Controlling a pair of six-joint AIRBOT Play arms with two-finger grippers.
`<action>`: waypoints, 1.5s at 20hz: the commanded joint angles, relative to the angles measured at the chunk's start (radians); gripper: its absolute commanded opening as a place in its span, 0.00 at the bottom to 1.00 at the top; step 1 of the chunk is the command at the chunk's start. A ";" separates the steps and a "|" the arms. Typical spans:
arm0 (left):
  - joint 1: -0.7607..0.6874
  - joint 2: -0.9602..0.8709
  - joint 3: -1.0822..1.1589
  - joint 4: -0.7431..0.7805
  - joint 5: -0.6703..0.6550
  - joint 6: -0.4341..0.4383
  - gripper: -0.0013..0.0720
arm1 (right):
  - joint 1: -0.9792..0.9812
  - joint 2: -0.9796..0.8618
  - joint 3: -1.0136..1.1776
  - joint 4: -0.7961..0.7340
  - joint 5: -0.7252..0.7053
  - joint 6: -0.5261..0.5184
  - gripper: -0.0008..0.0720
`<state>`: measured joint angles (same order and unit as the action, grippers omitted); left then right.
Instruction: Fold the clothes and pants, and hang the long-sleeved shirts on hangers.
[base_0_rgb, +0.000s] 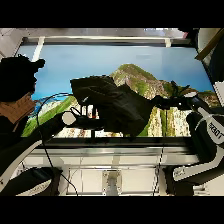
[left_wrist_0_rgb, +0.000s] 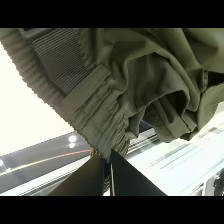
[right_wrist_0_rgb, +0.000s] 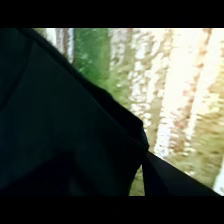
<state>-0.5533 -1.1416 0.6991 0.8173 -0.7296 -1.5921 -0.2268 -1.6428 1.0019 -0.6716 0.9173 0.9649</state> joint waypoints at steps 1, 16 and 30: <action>0.022 0.004 0.001 0.016 -0.026 -0.001 0.05 | 0.057 -0.013 0.002 -0.005 0.011 -0.017 0.50; 0.608 0.510 0.546 0.235 -0.428 0.173 0.05 | 0.089 0.734 0.546 0.039 0.575 0.262 0.02; 0.608 0.083 0.800 0.547 -0.496 0.137 0.05 | 0.161 0.479 0.707 -0.110 0.445 0.368 0.02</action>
<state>0.0536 -0.8906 1.4921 1.2755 -1.2621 -1.4326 -0.0677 -1.0180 1.7512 -0.7498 1.4254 1.3464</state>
